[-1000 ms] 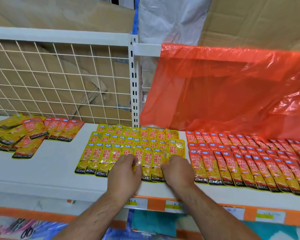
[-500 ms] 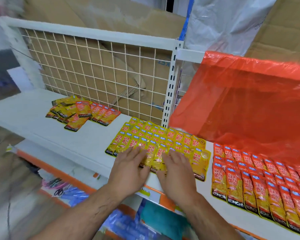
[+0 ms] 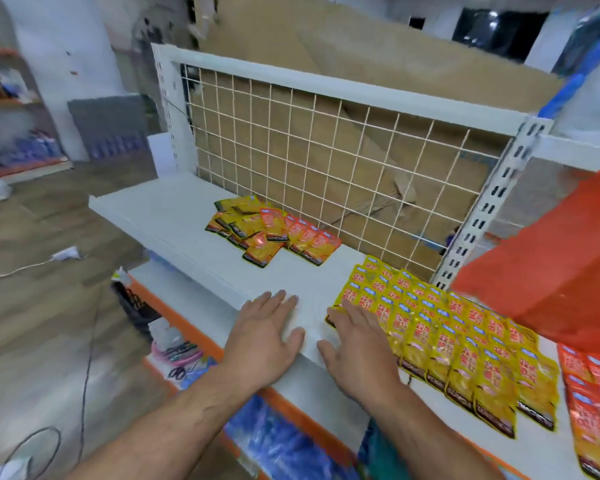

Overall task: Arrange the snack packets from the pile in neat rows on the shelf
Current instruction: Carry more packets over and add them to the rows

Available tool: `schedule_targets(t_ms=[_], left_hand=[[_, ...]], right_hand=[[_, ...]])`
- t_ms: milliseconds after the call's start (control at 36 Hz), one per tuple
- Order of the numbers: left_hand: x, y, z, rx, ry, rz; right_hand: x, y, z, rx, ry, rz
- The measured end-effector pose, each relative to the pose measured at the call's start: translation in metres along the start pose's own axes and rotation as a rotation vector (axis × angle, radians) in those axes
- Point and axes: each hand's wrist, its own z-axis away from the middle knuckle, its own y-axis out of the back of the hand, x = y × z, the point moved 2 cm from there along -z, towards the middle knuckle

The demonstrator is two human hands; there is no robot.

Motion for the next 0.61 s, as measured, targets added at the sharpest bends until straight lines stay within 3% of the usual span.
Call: schedule_targets(t_ms=[278,611], left_hand=[[-0.123,0.043,-0.038,-0.119,-0.053,-0.086],[-0.141,0.041,-0.098,-0.163,-0.119,0.111]], right_hand=[[-0.107,-0.041,-0.071,-0.060,-0.063,-0.028],[-0.099,-0.058,-0.128,-0.079,-0.284,-0.003]])
